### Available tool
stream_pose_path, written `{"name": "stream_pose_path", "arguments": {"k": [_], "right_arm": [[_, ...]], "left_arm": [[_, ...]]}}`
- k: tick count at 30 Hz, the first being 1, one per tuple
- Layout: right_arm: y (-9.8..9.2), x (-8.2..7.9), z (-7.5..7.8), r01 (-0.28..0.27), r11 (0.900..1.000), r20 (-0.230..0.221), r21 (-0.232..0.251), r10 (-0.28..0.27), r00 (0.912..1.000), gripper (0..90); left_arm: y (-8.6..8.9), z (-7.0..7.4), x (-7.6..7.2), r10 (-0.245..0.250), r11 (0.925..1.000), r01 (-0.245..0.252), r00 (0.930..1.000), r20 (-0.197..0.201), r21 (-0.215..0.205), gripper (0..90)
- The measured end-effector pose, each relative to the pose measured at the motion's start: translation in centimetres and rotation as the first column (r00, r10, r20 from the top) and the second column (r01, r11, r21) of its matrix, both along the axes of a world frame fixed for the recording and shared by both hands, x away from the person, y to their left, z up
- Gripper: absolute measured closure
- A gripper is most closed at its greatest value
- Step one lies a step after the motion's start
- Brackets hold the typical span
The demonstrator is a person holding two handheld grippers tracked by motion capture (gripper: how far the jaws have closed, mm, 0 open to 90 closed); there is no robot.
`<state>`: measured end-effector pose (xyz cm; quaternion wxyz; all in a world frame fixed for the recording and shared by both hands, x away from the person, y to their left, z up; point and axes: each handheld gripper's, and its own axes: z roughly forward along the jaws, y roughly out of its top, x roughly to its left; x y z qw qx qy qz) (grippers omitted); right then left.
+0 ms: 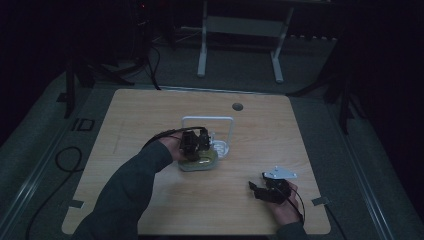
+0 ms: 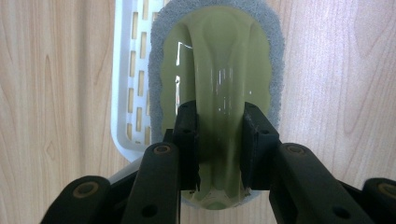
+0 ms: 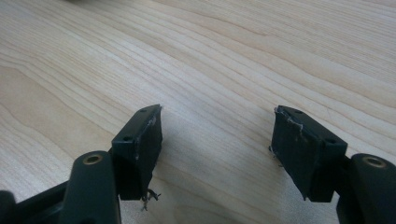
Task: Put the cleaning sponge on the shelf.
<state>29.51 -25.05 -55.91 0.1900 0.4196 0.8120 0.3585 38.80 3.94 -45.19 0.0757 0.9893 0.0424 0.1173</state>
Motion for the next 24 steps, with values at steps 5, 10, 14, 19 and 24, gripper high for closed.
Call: {"name": "stream_pose_path", "arguments": {"k": [5, 10, 14, 19, 24], "right_arm": [[0.0, 0.0, 0.0, 0.0, 1.0, 0.0, 0.0, 0.0, 1.0, 32.9], [0.0, 0.0, 0.0, 0.0, 1.0, 0.0, 0.0, 0.0, 1.0, 32.9], [0.0, 0.0, 0.0, 0.0, 1.0, 0.0, 0.0, 0.0, 1.0, 32.9], [0.0, 0.0, 0.0, 0.0, 1.0, 0.0, 0.0, 0.0, 1.0, 32.9], [0.0, 0.0, 0.0, 0.0, 1.0, 0.0, 0.0, 0.0, 1.0, 32.9]], "left_arm": [[-0.12, 0.02, 0.06, -0.022, 0.9997, 0.023, 0.9995, 0.021, -0.005, 71.4], [-0.42, -0.1, 0.11, -0.028, 0.9996, 0.028, 0.9988, 0.041, -0.006, 71.4], [-0.54, -0.11, 0.23, -0.025, 0.9997, 0.025, 0.9981, 0.057, -0.008, 71.4], [-0.69, -0.17, 0.36, -0.03, 0.9994, 0.031, 0.9969, 0.073, -0.013, 71.4], [-0.93, -0.29, 0.57, -0.036, 0.9993, 0.037, 0.9955, 0.087, -0.009, 71.4]]}}
